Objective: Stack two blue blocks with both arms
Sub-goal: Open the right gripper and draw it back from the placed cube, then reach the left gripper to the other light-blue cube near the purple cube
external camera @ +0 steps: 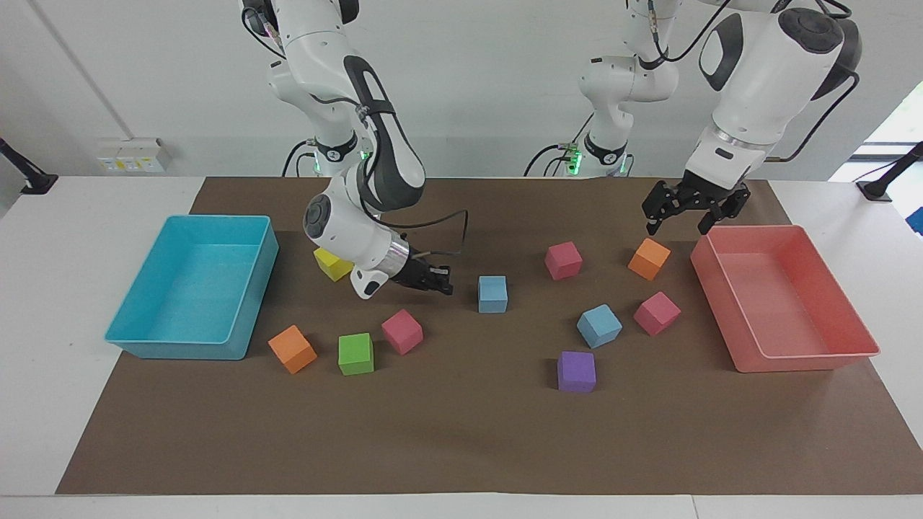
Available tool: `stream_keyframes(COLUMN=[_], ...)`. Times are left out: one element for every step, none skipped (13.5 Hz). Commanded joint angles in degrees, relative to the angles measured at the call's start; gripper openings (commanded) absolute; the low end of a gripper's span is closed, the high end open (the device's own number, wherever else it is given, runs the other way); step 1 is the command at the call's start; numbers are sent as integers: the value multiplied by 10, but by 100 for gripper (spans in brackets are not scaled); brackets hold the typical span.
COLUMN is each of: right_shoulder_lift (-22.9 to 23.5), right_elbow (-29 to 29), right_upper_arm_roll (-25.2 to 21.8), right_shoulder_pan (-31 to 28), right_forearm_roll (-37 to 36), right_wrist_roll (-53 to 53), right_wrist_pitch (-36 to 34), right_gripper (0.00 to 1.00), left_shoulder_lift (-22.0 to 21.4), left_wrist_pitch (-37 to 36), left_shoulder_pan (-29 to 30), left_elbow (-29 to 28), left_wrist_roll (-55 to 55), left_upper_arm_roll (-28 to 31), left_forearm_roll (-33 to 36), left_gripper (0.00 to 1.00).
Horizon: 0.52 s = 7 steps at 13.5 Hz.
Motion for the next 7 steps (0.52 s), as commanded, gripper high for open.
stream_keyframes(right_shoulder_lift=[12,20,22,24,28,30,31], right_elbow=[-9,-9,-10,-10,-10,-10,-10], right_upper_arm_roll=[3,3,3,3,3,3,3], right_shoulder_pan=[-4,-4,-5,-7,-8,-5,-5], right_forearm_roll=[51,70,84,93,98,99,105], right_wrist_roll=[-54,-71,-89,-97,-100,-101,-102], right_wrist_pitch=[10,10,10,6,5,7,7], right_gripper=[0,0,0,0,0,0,0], left_shoulder_lift=[-10,-10,-10,-6,1,11,18], left_wrist_pitch=[42,50,64,86,99,107,117], left_shoulder_pan=[-10,-11,-11,-19,-28,-30,-35], left_elbow=[-39,-49,-60,-73,-78,-79,-81], left_wrist_roll=[-13,-17,-26,-40,-56,-68,-69], left_upper_arm_roll=[7,7,6,7,7,7,7], left_forearm_roll=[7,7,7,7,7,8,8], left_gripper=[100,100,100,100,100,100,100])
